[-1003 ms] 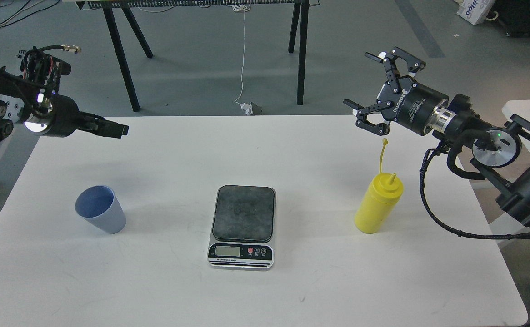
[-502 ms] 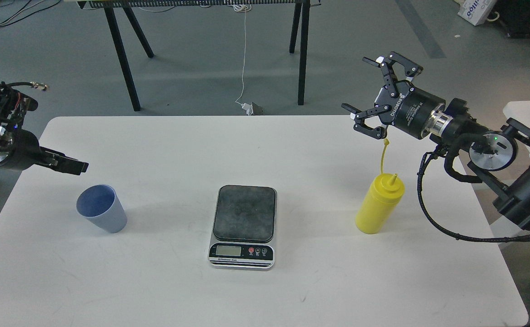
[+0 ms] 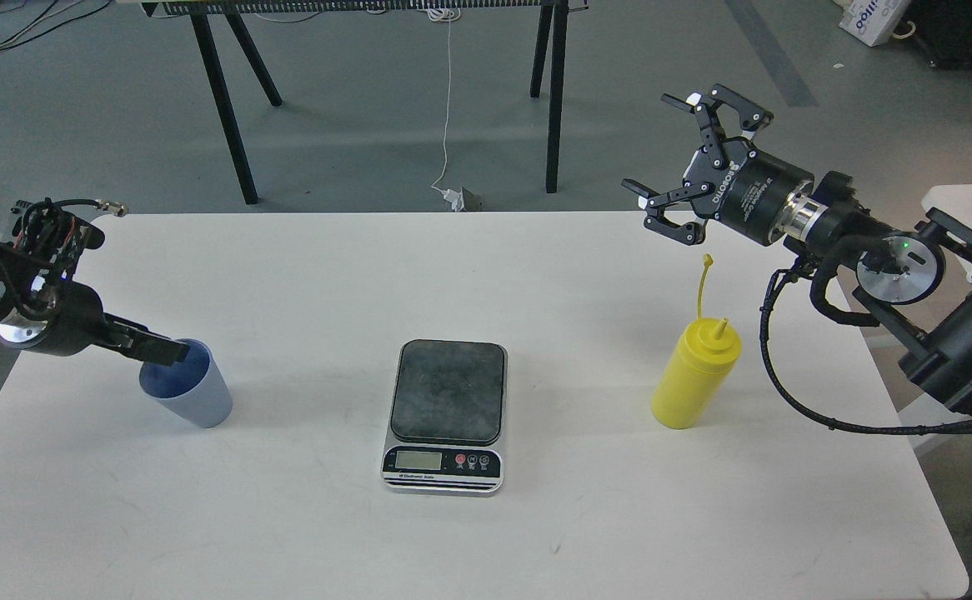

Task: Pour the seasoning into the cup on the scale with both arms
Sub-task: 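Lower the left gripper onto the blue cup and grasp it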

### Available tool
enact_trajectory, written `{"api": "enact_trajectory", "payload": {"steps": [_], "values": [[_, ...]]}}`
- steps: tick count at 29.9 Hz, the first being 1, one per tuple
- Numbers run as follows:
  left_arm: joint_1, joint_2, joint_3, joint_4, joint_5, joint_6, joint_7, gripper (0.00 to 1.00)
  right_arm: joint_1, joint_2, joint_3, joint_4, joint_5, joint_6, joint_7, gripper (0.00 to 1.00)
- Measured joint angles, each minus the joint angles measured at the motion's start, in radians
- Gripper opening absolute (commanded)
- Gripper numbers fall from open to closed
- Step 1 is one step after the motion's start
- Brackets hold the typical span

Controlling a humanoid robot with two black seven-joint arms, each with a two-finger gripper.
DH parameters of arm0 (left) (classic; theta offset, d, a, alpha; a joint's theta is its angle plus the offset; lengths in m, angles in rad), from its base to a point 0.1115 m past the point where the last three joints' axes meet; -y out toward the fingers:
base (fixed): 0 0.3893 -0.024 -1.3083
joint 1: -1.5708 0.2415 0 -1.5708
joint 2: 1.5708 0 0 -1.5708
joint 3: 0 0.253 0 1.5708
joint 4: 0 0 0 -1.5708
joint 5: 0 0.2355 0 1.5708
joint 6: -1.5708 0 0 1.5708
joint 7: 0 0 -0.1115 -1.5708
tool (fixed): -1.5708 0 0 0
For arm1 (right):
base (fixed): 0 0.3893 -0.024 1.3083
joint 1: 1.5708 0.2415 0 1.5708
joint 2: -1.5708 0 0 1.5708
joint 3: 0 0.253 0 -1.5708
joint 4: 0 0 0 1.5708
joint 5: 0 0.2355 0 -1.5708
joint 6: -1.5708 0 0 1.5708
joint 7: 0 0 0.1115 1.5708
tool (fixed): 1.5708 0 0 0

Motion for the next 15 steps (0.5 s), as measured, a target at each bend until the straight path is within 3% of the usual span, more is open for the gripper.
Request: {"api": "enact_trajectory", "payload": {"steps": [15], "values": [[0.024, -0.007, -0.009, 0.005, -0.006, 0.000, 0.000, 0.98, 0.083, 0.054, 0.006, -0.070, -0.001, 0.000, -0.002, 1.00]]}}
